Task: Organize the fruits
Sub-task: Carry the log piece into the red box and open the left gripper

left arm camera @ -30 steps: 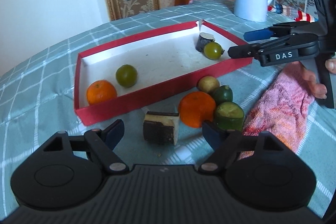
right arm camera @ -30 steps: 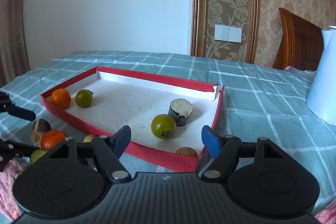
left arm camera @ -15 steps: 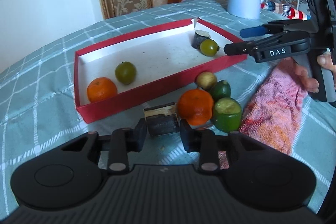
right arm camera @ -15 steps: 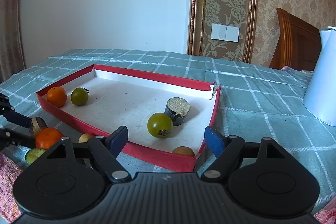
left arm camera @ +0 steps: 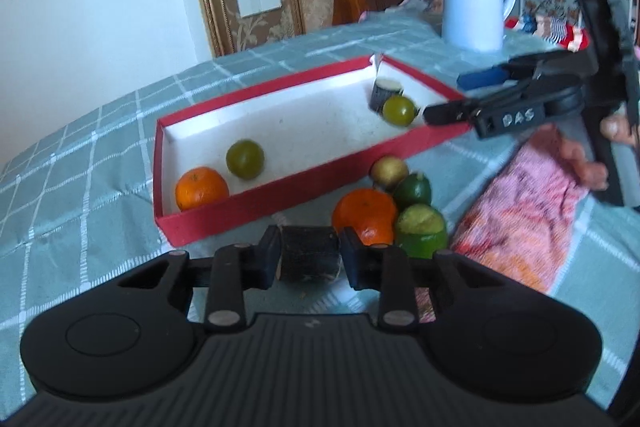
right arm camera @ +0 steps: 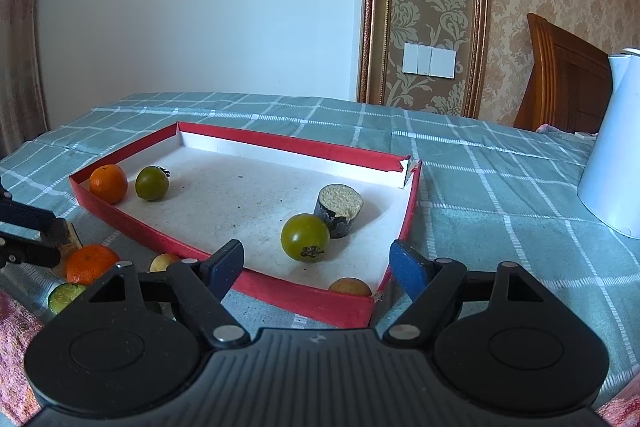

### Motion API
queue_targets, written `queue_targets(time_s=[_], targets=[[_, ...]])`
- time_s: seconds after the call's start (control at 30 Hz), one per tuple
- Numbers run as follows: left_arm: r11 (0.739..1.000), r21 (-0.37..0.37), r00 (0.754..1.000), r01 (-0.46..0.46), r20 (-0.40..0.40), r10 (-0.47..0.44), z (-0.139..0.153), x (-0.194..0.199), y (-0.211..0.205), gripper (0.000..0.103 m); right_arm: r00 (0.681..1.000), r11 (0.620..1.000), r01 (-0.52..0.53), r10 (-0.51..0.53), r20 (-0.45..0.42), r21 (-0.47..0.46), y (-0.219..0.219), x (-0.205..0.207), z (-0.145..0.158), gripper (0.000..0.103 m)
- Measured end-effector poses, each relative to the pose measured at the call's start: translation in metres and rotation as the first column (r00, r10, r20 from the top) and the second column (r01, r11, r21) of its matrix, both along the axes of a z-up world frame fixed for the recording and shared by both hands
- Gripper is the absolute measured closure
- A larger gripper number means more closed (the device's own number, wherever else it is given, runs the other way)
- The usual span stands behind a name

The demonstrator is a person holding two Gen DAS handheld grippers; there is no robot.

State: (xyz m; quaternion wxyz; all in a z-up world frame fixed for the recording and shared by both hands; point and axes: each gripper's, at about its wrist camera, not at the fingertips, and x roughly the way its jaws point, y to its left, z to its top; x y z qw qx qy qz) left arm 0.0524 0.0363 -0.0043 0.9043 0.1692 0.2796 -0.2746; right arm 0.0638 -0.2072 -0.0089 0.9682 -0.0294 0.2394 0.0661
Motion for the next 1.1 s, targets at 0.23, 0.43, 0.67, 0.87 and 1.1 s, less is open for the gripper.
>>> queue_targets(time_s=[0.23, 0.43, 0.67, 0.87, 1.1], targets=[[1.000, 0.014, 0.999, -0.019, -0.028, 0.020, -0.006, 0.002, 0.003, 0.065, 1.000, 1.000, -0.002, 0.002, -0.003, 0.002, 0.000, 0.000, 0.001, 0.023], [0.999, 0.017, 0.999, -0.037, -0.030, 0.037, -0.009, 0.004, -0.001, 0.073, 1.000, 1.000, -0.003, 0.003, 0.000, -0.003, 0.001, -0.001, 0.001, 0.023], [0.998, -0.013, 0.998, -0.059, -0.007, 0.059, -0.003, 0.001, -0.001, 0.073, 1.000, 1.000, -0.004, 0.004, 0.002, -0.001, 0.001, -0.001, 0.001, 0.023], [0.996, -0.052, 0.997, -0.074, 0.019, 0.075, 0.011, 0.000, 0.001, 0.073, 1.000, 1.000, -0.005, 0.005, 0.006, -0.001, 0.000, -0.002, 0.001, 0.023], [0.997, -0.053, 0.998, -0.052, 0.044, 0.054, 0.022, 0.007, -0.012, 0.074, 1.000, 1.000, -0.008, 0.008, 0.008, -0.005, 0.001, -0.003, 0.001, 0.023]])
